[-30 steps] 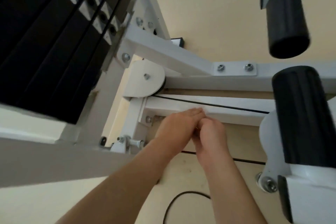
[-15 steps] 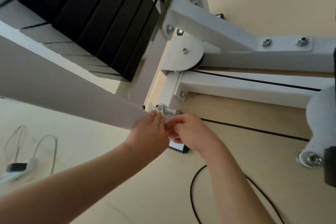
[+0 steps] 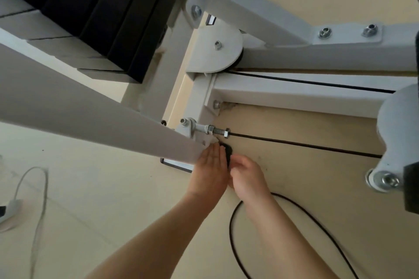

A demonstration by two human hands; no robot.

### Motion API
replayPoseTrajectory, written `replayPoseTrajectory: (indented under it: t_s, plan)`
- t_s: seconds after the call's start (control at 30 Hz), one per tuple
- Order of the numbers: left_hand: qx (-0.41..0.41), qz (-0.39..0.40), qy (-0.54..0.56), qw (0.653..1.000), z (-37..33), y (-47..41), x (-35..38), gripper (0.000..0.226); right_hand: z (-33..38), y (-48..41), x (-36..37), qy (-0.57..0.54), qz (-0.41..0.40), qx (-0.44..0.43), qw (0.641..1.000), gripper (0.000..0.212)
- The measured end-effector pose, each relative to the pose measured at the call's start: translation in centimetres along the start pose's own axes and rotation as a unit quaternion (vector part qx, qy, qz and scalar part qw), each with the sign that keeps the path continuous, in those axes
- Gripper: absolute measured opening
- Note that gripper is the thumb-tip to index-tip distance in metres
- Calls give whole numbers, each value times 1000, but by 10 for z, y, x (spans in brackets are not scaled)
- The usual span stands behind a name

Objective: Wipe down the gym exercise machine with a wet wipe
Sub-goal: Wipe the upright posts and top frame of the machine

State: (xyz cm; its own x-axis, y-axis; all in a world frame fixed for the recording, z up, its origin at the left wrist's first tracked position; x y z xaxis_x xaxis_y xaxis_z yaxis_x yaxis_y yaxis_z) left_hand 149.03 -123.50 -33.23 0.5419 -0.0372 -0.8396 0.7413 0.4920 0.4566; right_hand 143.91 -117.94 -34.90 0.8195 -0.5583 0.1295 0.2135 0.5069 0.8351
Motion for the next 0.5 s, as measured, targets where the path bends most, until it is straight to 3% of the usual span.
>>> replayPoseTrajectory:
  t_s: [0.07, 0.2, 0.27, 0.33, 0.43, 0.5]
  plan:
    - [-6, -78, 87, 993, -7, 19, 6, 56, -2, 6, 0, -18, -14, 14, 1000, 42]
    - [-47, -145, 261, 953, 1, 55, 25, 72, -3, 20, 7, -6, -9, -6, 1000, 35]
    - [-84, -174, 289, 938, 22, 63, 28, 63, -2, 23, 9, -4, -10, -5, 1000, 47]
    - [-162, -183, 295, 924, 53, 73, 35, 53, -6, 18, 14, 9, -12, -12, 1000, 43]
    - [-369, -168, 378, 832, 98, 96, 57, 36, -9, 18, 20, 23, -17, -26, 999, 43]
    - [-415, -170, 420, 789, 98, 99, 63, 29, -11, 20, 20, 12, -25, -23, 999, 42]
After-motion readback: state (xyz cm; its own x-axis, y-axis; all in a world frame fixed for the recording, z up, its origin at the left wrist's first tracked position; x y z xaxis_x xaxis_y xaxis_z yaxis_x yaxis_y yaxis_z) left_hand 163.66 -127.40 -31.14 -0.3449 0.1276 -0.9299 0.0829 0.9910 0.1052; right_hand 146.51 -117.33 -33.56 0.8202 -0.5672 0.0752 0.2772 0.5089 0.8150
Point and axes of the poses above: each hand's wrist, its own y-axis away from the middle knuckle, its own x-axis out of the palm, z = x × y, the point moved 9 cm from there along -y, towards the middle knuckle, and after that the axes turned 8 degrees about x, right-handed, at the moved point
